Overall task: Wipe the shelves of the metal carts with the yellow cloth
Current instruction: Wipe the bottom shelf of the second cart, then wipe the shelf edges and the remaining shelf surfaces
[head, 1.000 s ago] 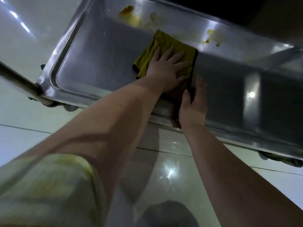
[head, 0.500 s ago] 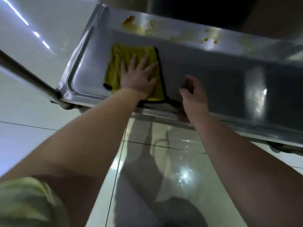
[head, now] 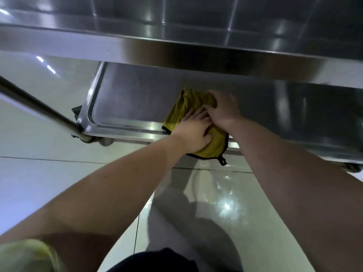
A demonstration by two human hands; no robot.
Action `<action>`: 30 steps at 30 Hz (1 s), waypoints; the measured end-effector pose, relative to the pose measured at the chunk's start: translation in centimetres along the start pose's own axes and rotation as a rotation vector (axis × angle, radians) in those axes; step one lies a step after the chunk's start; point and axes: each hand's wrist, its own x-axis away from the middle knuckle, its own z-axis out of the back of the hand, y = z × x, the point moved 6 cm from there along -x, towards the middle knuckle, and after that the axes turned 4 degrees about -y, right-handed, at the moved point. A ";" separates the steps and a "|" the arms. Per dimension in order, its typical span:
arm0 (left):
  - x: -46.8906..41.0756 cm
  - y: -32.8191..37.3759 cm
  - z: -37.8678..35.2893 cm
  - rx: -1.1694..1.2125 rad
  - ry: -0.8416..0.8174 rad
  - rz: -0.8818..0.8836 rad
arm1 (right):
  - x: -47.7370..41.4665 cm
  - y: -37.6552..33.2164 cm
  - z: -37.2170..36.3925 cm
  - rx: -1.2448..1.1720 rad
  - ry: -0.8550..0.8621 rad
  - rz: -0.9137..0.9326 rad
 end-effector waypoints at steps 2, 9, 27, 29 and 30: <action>1.6 -1.1 1.1 0.128 0.094 -0.029 | -0.6 -1.2 -0.8 0.092 -0.033 -0.017; 5.2 -4.9 3.3 0.306 0.297 0.131 | -0.1 -3.6 0.4 0.396 0.091 0.079; 16.3 2.9 14.7 0.389 0.203 0.543 | 17.0 -11.2 8.8 0.105 -0.254 0.217; 19.0 4.8 18.3 0.378 0.200 0.500 | 20.1 -13.4 11.1 0.029 -0.234 0.243; 20.3 5.6 20.4 0.404 0.197 0.500 | 21.6 -14.9 12.4 -0.003 -0.223 0.269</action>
